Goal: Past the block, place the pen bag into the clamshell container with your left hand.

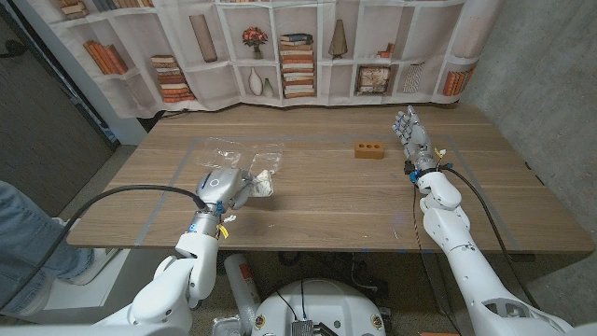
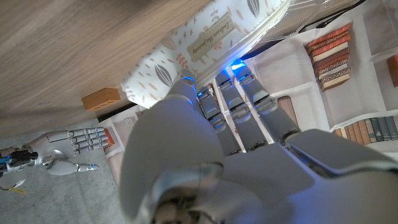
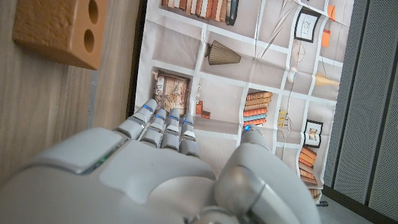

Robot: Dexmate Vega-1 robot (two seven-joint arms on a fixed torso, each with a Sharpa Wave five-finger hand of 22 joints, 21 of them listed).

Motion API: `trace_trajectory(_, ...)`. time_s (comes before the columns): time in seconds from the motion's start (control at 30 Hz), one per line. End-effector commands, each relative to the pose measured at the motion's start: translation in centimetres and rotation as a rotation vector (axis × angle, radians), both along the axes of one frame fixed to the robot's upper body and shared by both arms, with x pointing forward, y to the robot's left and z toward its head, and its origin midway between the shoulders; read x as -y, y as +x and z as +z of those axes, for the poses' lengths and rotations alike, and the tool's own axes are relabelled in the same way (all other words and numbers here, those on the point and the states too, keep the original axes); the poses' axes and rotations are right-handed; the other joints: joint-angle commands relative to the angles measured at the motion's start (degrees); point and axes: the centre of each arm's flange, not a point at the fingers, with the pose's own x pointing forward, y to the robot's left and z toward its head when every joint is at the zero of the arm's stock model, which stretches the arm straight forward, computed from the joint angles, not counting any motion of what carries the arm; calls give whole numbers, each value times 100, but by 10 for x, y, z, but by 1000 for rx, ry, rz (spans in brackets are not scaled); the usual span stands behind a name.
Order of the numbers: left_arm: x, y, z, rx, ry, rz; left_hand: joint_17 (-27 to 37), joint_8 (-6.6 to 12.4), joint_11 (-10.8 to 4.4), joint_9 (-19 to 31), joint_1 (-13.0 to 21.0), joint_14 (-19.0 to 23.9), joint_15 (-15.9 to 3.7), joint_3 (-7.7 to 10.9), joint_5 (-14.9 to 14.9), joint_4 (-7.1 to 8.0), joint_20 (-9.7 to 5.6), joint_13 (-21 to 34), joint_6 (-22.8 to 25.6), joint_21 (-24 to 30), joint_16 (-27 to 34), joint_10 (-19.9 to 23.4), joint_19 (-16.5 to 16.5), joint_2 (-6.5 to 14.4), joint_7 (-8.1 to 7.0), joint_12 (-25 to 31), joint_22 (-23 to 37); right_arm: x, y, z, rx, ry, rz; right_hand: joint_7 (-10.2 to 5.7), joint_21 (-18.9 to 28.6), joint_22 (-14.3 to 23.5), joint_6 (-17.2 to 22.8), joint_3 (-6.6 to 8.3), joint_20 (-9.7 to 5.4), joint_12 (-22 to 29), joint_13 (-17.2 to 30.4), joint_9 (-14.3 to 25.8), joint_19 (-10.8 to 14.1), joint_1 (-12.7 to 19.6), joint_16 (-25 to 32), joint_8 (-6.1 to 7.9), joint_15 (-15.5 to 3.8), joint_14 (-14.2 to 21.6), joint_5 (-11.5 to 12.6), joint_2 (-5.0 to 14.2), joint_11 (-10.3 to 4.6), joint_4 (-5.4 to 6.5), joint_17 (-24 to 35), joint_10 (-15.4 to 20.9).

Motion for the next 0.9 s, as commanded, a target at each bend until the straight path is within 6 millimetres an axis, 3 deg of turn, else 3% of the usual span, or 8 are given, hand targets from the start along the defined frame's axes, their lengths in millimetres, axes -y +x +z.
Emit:
trace_trajectory(0.03,-5,-4,14,19,3,17,19,-19,-2,15,27,-42,-620,44,4,16,-167,17,-9,-13,-36,-31,-30,-6,-15,-14,21,-2,5,2,-3,-2,3,10,-5,24,32,21,-100,-29,7,31,51,32,-10,4,-14,48,-19,61,-9,-34,19,33)
trace_trajectory(0.9,-13,-6,33,55,4,17,23,-22,-5,16,38,-14,-625,60,6,21,-168,20,44,-33,-20,13,-7,-3,-18,-2,23,-2,10,1,-11,3,1,22,-31,26,49,12,-109,-25,7,31,80,25,-8,9,-17,60,-22,66,-5,-44,19,51)
